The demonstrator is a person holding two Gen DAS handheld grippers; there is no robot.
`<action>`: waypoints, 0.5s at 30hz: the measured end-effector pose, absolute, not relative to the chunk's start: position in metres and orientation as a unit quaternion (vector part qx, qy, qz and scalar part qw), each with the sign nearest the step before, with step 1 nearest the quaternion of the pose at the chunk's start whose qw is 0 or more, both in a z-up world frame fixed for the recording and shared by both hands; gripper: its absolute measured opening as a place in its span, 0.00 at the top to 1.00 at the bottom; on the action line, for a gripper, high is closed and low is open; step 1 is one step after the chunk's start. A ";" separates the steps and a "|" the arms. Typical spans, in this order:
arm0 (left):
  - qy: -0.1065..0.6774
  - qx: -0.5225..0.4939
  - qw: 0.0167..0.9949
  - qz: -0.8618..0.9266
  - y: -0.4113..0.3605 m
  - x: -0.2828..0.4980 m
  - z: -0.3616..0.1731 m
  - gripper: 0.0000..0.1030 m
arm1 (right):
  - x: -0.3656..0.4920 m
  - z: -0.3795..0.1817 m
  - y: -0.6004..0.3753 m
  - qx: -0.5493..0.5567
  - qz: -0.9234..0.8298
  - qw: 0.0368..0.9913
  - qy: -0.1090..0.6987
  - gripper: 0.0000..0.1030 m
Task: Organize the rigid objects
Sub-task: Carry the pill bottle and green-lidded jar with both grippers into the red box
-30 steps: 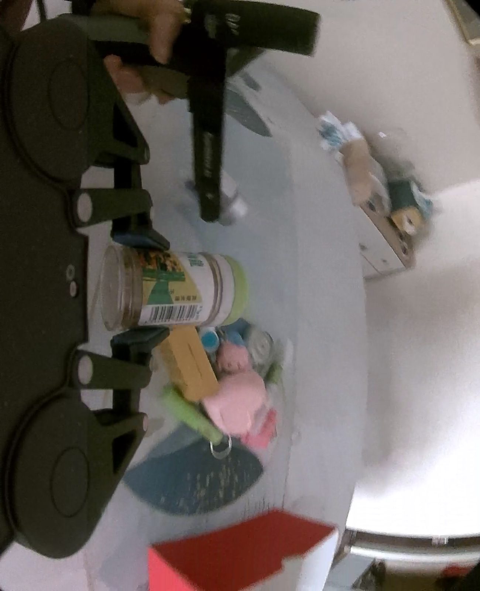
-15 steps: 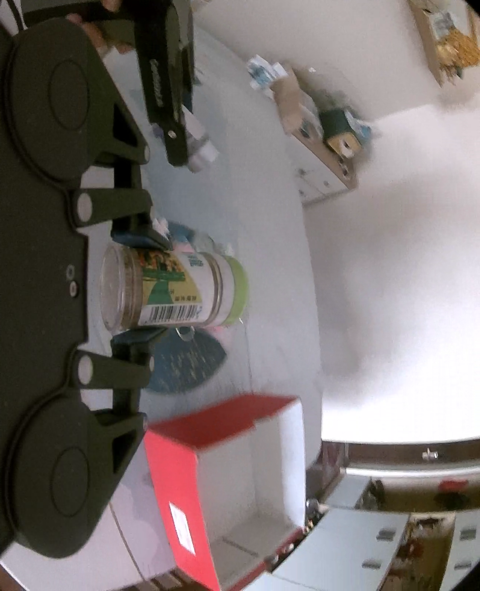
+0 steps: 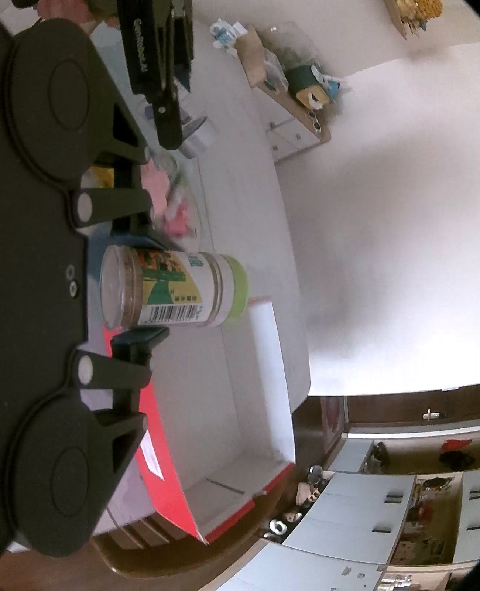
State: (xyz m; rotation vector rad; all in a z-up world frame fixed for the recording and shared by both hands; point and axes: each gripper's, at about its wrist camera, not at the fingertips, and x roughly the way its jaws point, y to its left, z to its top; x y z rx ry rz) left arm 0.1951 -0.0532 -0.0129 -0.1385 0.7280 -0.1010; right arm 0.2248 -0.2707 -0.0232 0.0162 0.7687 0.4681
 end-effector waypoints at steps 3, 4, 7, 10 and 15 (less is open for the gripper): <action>0.354 -0.058 0.932 -0.053 -0.081 0.220 -0.010 0.61 | 0.248 -0.026 -0.290 0.001 0.225 0.899 0.375 0.60; 0.354 -0.058 0.932 -0.054 -0.091 0.228 -0.010 0.61 | 0.255 -0.027 -0.295 0.000 0.225 0.899 0.376 0.60; 0.357 -0.058 0.931 -0.053 -0.116 0.253 -0.010 0.61 | 0.278 -0.031 -0.313 -0.009 0.224 0.897 0.380 0.60; 0.362 -0.055 0.929 -0.049 -0.141 0.280 -0.014 0.61 | 0.301 -0.037 -0.326 -0.018 0.225 0.895 0.384 0.60; 0.379 -0.049 0.923 -0.045 -0.176 0.318 -0.023 0.61 | 0.338 -0.051 -0.348 -0.026 0.230 0.887 0.399 0.60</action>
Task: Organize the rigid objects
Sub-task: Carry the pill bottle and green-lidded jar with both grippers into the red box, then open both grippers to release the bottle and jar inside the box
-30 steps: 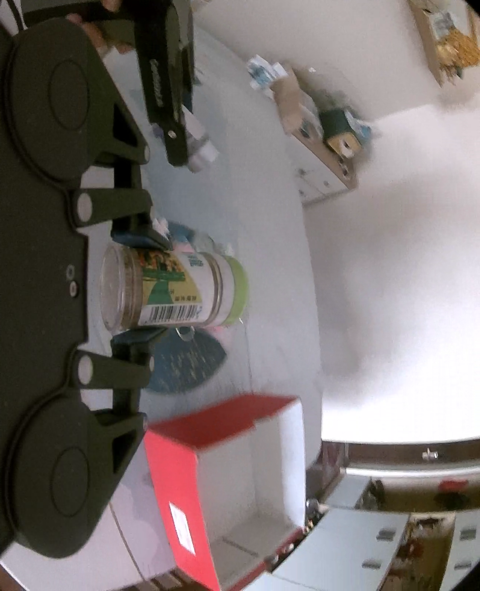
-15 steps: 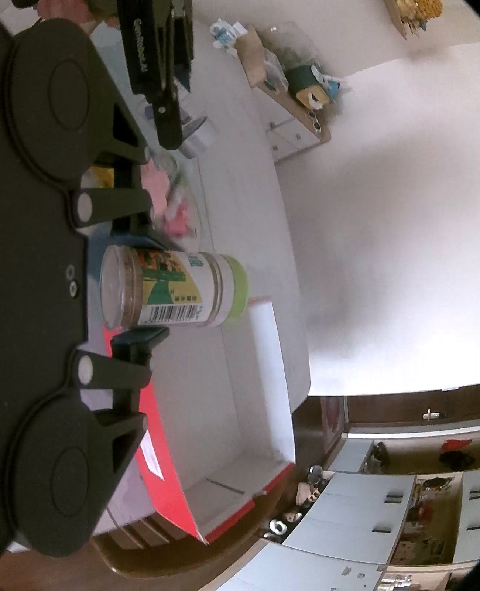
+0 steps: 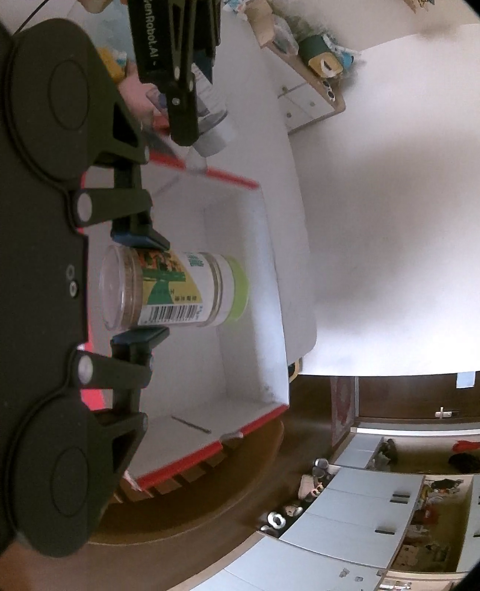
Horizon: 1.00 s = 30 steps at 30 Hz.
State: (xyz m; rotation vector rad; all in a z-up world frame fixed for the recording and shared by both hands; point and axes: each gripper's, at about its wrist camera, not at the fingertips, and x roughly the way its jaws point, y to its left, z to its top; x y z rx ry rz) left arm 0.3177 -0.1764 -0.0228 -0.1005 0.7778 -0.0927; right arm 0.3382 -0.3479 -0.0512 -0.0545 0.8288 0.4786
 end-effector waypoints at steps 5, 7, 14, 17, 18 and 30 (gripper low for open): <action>0.395 -0.041 0.917 -0.040 -0.205 0.356 -0.032 0.61 | 0.367 -0.065 -0.362 -0.047 0.242 0.880 0.406 0.60; 0.399 -0.033 0.916 -0.036 -0.212 0.369 -0.037 0.61 | 0.376 -0.071 -0.364 -0.056 0.242 0.878 0.410 0.60; 0.442 -0.030 0.897 -0.019 -0.229 0.420 -0.069 0.61 | 0.411 -0.098 -0.368 -0.091 0.254 0.858 0.438 0.60; 0.462 -0.023 0.886 -0.013 -0.235 0.437 -0.084 0.61 | 0.421 -0.111 -0.361 -0.112 0.267 0.838 0.463 0.60; 0.469 -0.021 0.883 -0.012 -0.235 0.441 -0.089 0.61 | 0.423 -0.116 -0.358 -0.122 0.270 0.834 0.466 0.60; 0.534 -0.022 0.845 -0.004 -0.238 0.479 -0.125 0.61 | 0.433 -0.144 -0.331 -0.190 0.265 0.799 0.506 0.60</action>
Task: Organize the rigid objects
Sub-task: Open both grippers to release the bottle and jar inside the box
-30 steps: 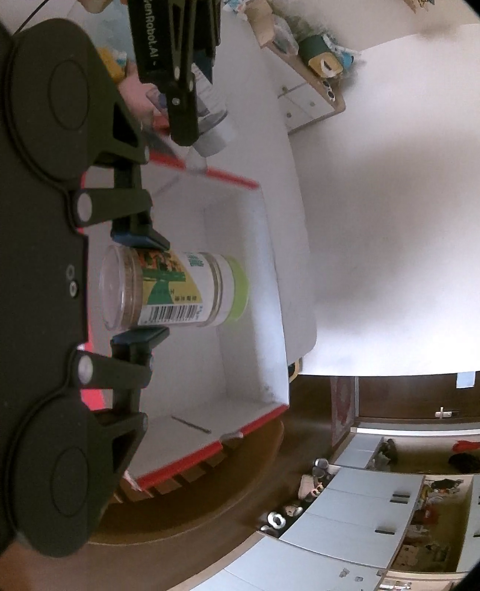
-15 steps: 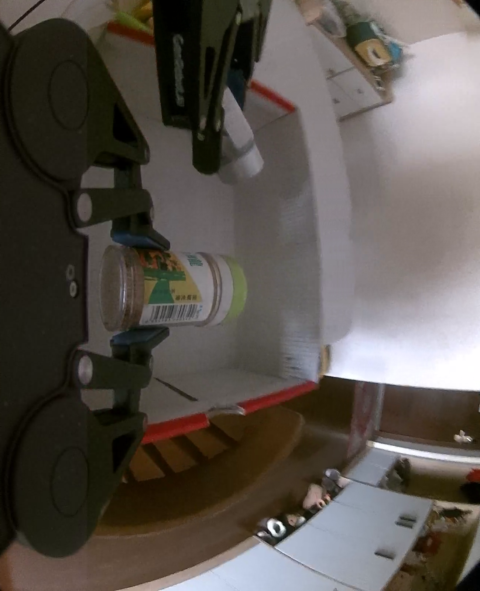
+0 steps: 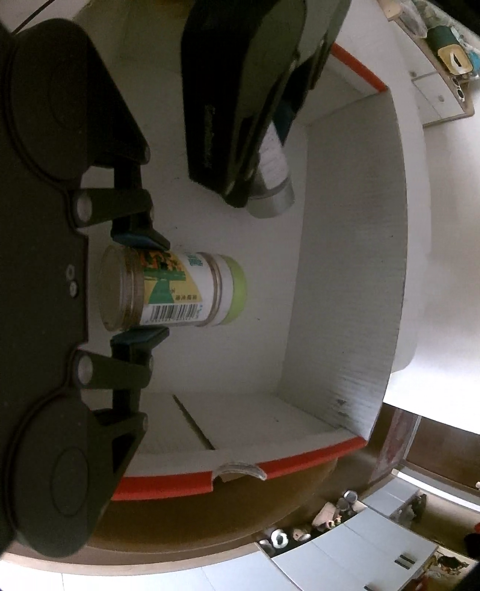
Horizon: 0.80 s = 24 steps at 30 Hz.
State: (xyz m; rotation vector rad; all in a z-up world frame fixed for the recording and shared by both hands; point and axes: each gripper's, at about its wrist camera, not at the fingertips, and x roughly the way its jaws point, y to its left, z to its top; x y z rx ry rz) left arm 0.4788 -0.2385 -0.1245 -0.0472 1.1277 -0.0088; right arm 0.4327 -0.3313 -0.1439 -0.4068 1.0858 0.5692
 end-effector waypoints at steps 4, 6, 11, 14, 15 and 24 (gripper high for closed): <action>0.558 -0.030 0.829 -0.006 -0.237 0.483 -0.132 0.61 | 0.430 -0.146 -0.328 -0.197 0.265 0.788 0.519 0.60; 0.568 -0.032 0.823 -0.008 -0.236 0.485 -0.134 0.61 | 0.429 -0.146 -0.328 -0.197 0.268 0.786 0.521 0.59; 0.582 -0.039 0.812 -0.013 -0.232 0.487 -0.137 0.61 | 0.429 -0.141 -0.332 -0.187 0.269 0.784 0.527 0.58; 0.584 -0.037 0.811 -0.013 -0.234 0.487 -0.136 0.61 | 0.426 -0.133 -0.339 -0.170 0.273 0.790 0.522 0.53; 0.583 -0.035 0.812 -0.013 -0.235 0.486 -0.134 0.61 | 0.427 -0.130 -0.342 -0.165 0.275 0.791 0.521 0.52; 0.563 -0.023 0.826 0.004 -0.229 0.465 -0.110 0.61 | 0.418 -0.103 -0.358 -0.138 0.291 0.802 0.503 0.50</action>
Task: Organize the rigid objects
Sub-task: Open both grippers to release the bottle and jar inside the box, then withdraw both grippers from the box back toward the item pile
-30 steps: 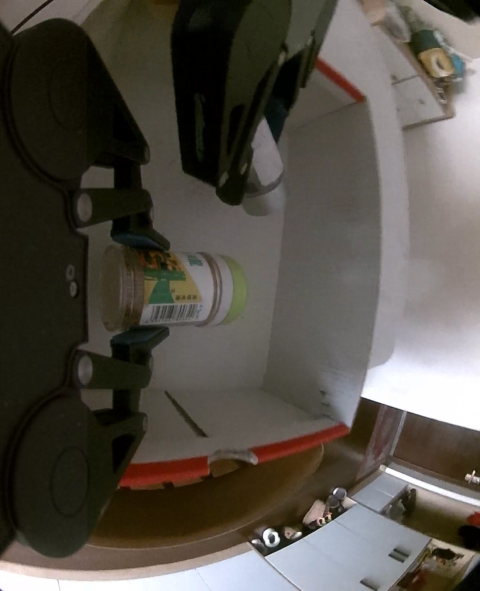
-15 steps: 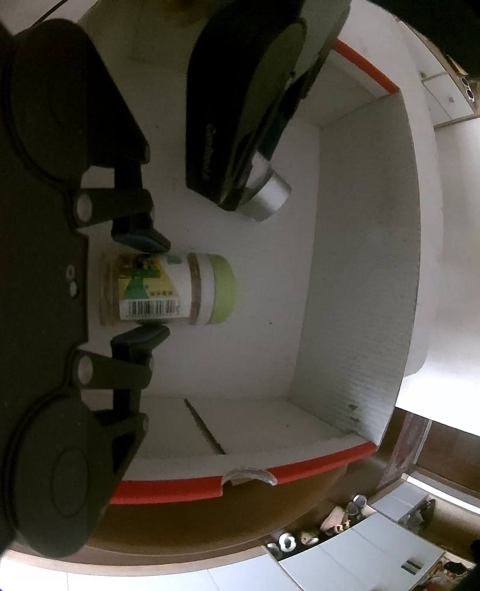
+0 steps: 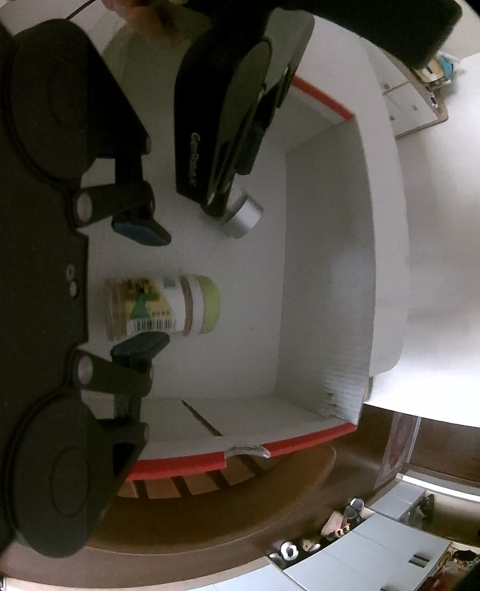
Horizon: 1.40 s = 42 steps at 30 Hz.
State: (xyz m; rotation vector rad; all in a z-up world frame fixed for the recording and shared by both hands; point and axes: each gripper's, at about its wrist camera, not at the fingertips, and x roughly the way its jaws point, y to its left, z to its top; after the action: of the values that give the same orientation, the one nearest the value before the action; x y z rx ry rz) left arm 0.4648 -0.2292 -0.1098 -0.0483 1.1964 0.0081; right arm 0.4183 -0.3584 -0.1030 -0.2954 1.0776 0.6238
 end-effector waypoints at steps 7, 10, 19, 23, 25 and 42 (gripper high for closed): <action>0.529 -0.023 0.848 0.011 -0.231 0.444 -0.081 0.54 | 0.406 -0.084 -0.371 -0.118 0.305 0.813 0.482 0.47; 0.511 -0.021 0.859 0.011 -0.229 0.431 -0.071 0.54 | 0.400 -0.074 -0.376 -0.110 0.312 0.819 0.470 0.41; 0.467 -0.025 0.884 0.010 -0.228 0.392 -0.044 0.54 | 0.380 -0.049 -0.387 -0.090 0.323 0.834 0.439 0.38; 0.448 -0.027 0.894 0.008 -0.222 0.371 -0.026 0.45 | 0.369 -0.042 -0.386 -0.083 0.327 0.839 0.426 0.34; 0.438 -0.032 0.898 0.006 -0.218 0.361 -0.020 0.45 | 0.364 -0.040 -0.384 -0.083 0.328 0.842 0.421 0.27; 0.354 -0.047 0.934 0.018 -0.177 0.284 0.007 0.33 | 0.292 -0.018 -0.360 -0.043 0.338 0.871 0.353 0.06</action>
State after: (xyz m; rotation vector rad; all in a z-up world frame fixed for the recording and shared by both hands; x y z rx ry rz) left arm 0.2837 -0.1772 0.0066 -0.0956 0.7242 0.0367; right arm 0.2916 -0.3604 -0.0177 -0.0891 0.7390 0.7064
